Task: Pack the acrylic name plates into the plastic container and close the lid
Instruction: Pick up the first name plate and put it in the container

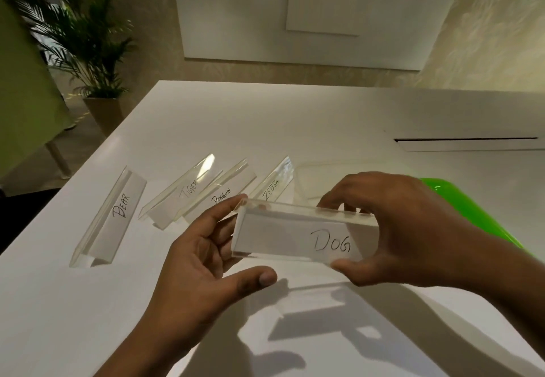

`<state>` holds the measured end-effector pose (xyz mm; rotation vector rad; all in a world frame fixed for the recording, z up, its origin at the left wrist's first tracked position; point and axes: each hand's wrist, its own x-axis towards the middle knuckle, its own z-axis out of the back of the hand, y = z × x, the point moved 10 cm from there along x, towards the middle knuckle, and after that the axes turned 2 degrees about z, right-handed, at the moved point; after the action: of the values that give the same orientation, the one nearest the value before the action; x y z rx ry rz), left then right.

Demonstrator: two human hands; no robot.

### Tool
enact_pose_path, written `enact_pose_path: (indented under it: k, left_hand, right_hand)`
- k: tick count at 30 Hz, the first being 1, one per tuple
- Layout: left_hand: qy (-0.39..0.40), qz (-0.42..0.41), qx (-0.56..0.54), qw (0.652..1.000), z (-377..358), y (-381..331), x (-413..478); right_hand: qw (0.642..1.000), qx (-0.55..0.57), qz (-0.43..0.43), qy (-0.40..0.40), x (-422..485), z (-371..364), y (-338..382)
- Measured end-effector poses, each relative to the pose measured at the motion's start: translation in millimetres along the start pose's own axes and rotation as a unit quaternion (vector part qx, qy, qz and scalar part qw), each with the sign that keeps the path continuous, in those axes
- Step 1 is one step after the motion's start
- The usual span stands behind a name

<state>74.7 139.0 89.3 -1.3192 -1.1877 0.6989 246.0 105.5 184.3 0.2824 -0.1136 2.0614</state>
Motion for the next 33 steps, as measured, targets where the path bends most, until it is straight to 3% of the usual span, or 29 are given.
enact_pose_path:
  k: [3,5,8,12,14,20,33]
  left_hand:
    - [-0.011,0.004,0.044,0.999,9.7,10.7,1.2]
    - [-0.023,0.022,0.187,0.982,23.2,24.6,-0.6]
    - [-0.042,0.063,0.412,0.908,47.3,53.0,-8.1]
    - [-0.030,0.090,0.564,0.820,61.1,84.5,-21.4]
    - [-0.026,0.089,0.593,0.800,63.8,89.3,-22.6]
    - [-0.033,0.097,0.613,0.784,66.6,90.8,-21.9]
    - [-0.034,0.111,0.603,0.789,64.4,86.9,-21.5]
  right_hand:
    - [0.999,-0.041,-0.002,-0.027,6.2,15.2,-13.6]
    - [0.997,-0.065,-0.010,-0.036,12.2,23.4,-32.1]
    - [0.994,-0.100,-0.043,-0.024,21.6,23.3,-71.3]
    - [0.989,-0.133,-0.069,0.011,31.5,-0.2,-119.2]
    - [0.987,-0.136,-0.077,0.034,35.4,-17.0,-136.0]
    - [0.982,-0.149,-0.078,0.087,44.2,-64.1,-163.9]
    - [0.963,-0.194,-0.047,0.183,58.3,-126.5,-177.4]
